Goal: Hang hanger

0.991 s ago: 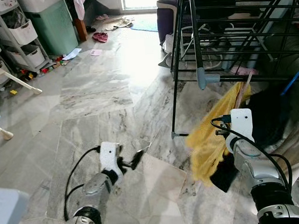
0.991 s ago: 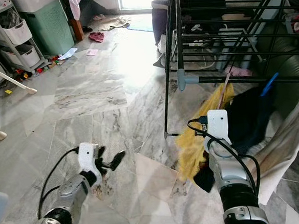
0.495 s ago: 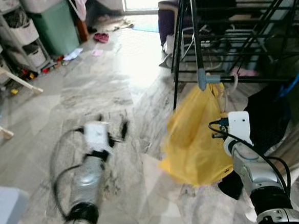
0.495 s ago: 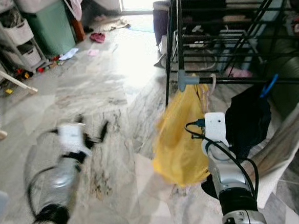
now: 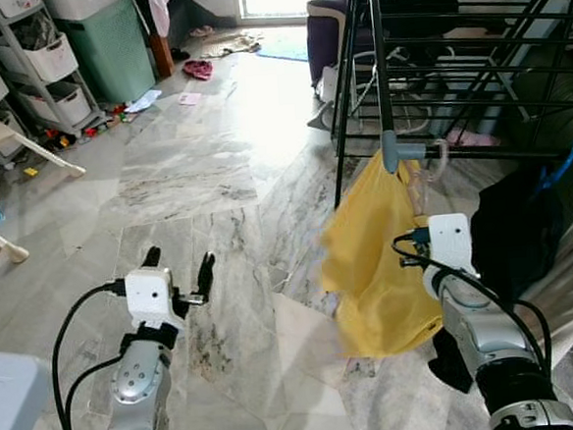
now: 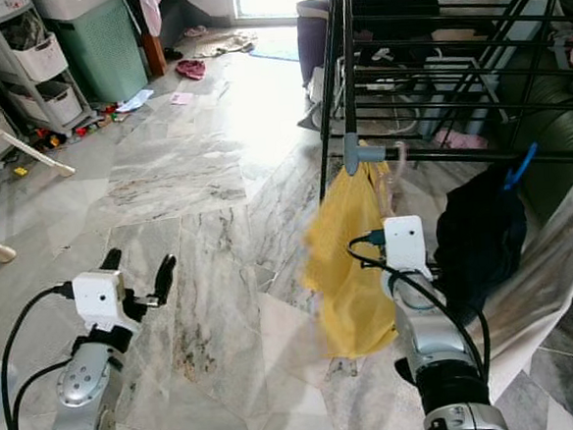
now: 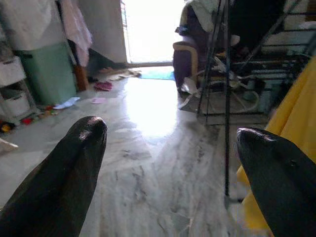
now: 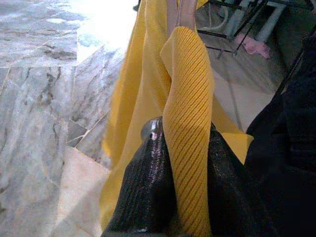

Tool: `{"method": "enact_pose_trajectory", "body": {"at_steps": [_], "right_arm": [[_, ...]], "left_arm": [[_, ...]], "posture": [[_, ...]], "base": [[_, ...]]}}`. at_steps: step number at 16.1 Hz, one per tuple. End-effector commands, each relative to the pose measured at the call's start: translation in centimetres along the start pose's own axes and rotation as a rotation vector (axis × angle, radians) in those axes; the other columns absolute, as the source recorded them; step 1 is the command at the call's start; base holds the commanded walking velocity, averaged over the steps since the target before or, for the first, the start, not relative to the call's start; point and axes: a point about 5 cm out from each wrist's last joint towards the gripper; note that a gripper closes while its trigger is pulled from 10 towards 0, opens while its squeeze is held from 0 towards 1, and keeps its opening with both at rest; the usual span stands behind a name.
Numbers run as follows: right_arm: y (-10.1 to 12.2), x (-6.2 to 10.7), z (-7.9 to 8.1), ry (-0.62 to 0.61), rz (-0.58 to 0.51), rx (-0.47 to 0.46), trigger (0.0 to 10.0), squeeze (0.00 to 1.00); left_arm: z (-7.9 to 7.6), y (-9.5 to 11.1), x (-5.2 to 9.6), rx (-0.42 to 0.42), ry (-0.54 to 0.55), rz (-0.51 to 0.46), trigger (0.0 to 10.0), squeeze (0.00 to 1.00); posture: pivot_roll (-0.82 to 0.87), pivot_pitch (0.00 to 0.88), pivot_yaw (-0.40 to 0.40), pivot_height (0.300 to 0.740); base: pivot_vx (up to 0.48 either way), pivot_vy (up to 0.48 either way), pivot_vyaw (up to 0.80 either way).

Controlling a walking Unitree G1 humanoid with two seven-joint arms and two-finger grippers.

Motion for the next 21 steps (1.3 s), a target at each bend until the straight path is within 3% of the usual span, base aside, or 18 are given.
{"method": "enact_pose_trajectory", "body": {"at_steps": [1, 4, 9, 14, 15, 16, 17, 18, 21], "right_arm": [[0.4, 0.1, 0.4, -0.005, -0.031, 0.03, 0.0, 0.0], [1.6, 0.7, 0.3, -0.043, -0.121, 0.023, 0.0, 0.0], [2.1, 3.8, 0.3, -0.149, -0.305, -0.04, 0.0, 0.0], [-0.5, 5.6, -0.2, -0.12, -0.317, -0.022, 0.0, 0.0], [-1.7, 6.1, -0.5, -0.114, -0.3, -0.003, 1.1, 0.0], [-2.2, 6.3, -0.6, -0.113, -0.292, 0.007, 3.4, 0.0], [-2.6, 6.6, -0.7, -0.113, -0.287, 0.015, 3.9, 0.0], [-3.5, 6.9, -0.8, -0.103, -0.27, 0.023, 10.0, 0.0], [-5.5, 7.5, 0.0, -0.008, -0.21, 0.028, 10.0, 0.0]], "left_arm": [[-0.2, -0.2, 0.0, 0.004, -0.029, 0.022, 10.0, 0.0], [-0.6, -0.3, -0.4, 0.007, -0.055, 0.049, 10.0, 0.0], [-1.7, -0.1, -0.9, 0.036, -0.096, 0.062, 10.0, 0.0], [-2.4, -0.4, -1.3, 0.06, -0.117, 0.091, 10.0, 0.0], [-2.5, -0.9, -1.5, 0.074, -0.116, 0.123, 10.0, 0.0], [-2.6, -1.2, -1.4, 0.075, -0.118, 0.14, 10.0, 0.0], [-2.6, -1.5, -1.3, 0.075, -0.12, 0.152, 10.0, 0.0], [-2.7, -2.0, -1.0, 0.092, -0.136, 0.178, 10.0, 0.0], [-3.1, -2.9, -0.4, 0.103, -0.19, 0.227, 10.0, 0.0]], "posture": [[-0.1, 0.082, 0.007, 0.74], [-0.11, 0.081, 0.017, 0.74], [-0.14, 0.087, 0.021, 0.74], [-0.15, 0.093, 0.022, 0.74], [-0.15, 0.093, 0.021, 0.74], [-0.15, 0.093, 0.021, 0.74], [-0.15, 0.093, 0.021, 0.74], [-0.15, 0.093, 0.021, 0.74], [-0.16, 0.099, 0.014, 0.74]], "base": [[0.0, 0.0, 0.0], [0.0, 0.0, 0.0], [0.0, 0.0, 0.0], [0.0, 0.0, 0.0], [0.0, 0.0, 0.0], [0.0, 0.0, 0.0], [0.0, 0.0, 0.0], [0.0, 0.0, 0.0], [0.0, 0.0, 0.0]]}}
Point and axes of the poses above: a point about 5 cm out from each wrist's last joint towards the gripper, its own x axis pointing back from the gripper into the wrist, its own y axis along the axis of the wrist's last joint, z = x × y, and after that the axes turned 4 degrees about -x, right-handed
